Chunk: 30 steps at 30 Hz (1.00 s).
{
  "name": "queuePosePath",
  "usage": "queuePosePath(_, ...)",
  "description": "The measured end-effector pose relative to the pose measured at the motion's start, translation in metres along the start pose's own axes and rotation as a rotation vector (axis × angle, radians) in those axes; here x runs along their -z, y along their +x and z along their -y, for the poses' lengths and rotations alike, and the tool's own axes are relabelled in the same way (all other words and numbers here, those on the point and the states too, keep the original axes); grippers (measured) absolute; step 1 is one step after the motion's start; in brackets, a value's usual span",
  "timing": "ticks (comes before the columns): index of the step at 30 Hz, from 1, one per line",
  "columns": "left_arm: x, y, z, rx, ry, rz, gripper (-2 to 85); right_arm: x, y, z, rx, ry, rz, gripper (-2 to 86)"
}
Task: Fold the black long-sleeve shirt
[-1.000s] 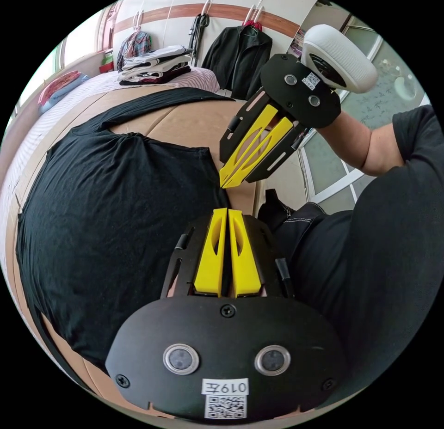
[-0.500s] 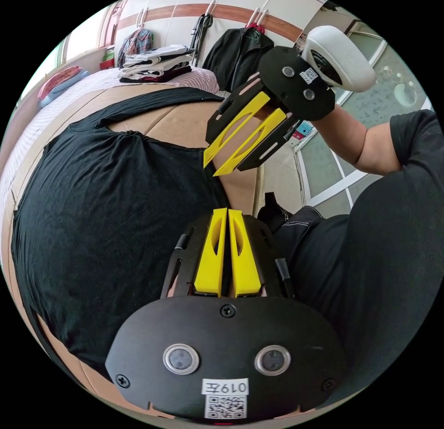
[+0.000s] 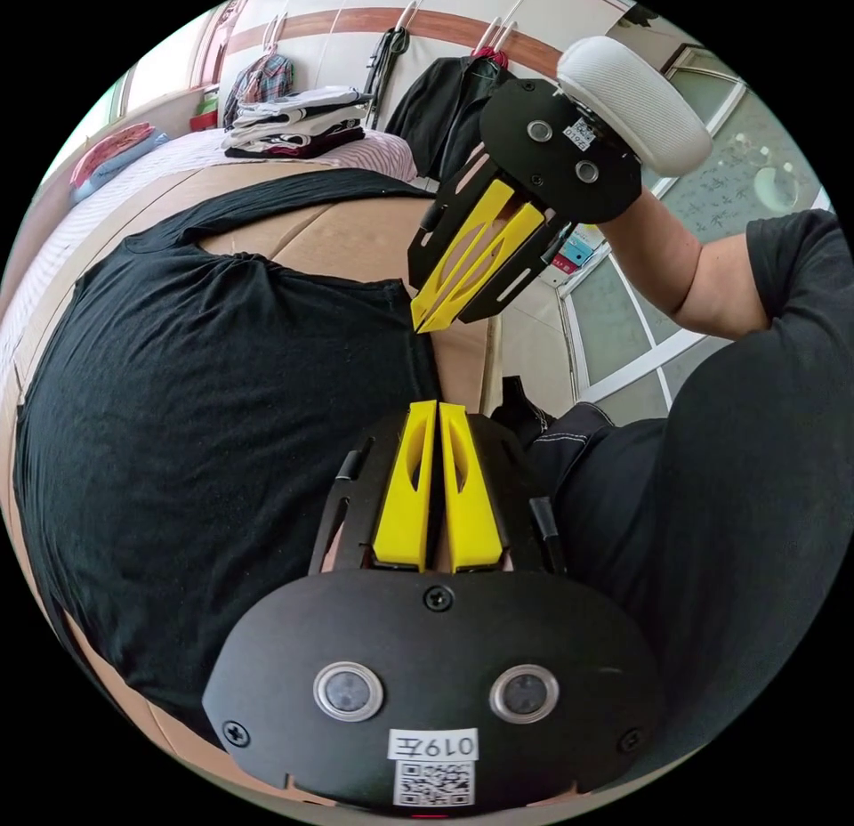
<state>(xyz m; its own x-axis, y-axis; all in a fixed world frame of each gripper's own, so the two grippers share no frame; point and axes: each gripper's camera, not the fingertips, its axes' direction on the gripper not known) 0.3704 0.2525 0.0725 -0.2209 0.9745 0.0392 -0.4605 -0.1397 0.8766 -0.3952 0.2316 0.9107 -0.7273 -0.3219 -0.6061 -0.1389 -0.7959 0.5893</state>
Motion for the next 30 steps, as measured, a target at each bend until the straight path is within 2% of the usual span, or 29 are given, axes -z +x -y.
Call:
queuePosePath(6, 0.010, -0.008, -0.020, 0.019, 0.010, -0.019, 0.9, -0.001, 0.018, -0.028, -0.075, 0.032, 0.058, -1.0)
queuePosePath(14, 0.032, -0.012, -0.058, 0.046, 0.057, -0.017, 1.0, 0.005, 0.040, -0.068, -0.230, 0.303, 0.060, -1.0)
queuePosePath(18, 0.041, -0.011, -0.074, 0.081, 0.075, 0.048, 0.9, -0.025, 0.043, -0.076, -0.264, 0.273, 0.100, -0.9)
queuePosePath(24, 0.073, -0.012, -0.115, 0.114, 0.126, 0.050, 0.7, -0.049, 0.049, -0.116, -0.347, 0.281, 0.146, -0.9)
queuePosePath(27, 0.103, -0.015, -0.150, 0.161, 0.165, 0.089, 0.8, -0.048, 0.049, -0.140, -0.387, 0.339, 0.128, -0.9)
queuePosePath(30, 0.145, -0.026, -0.200, 0.297, 0.219, 0.237, 1.1, -0.043, 0.059, -0.174, -0.520, 0.470, 0.102, -0.7)
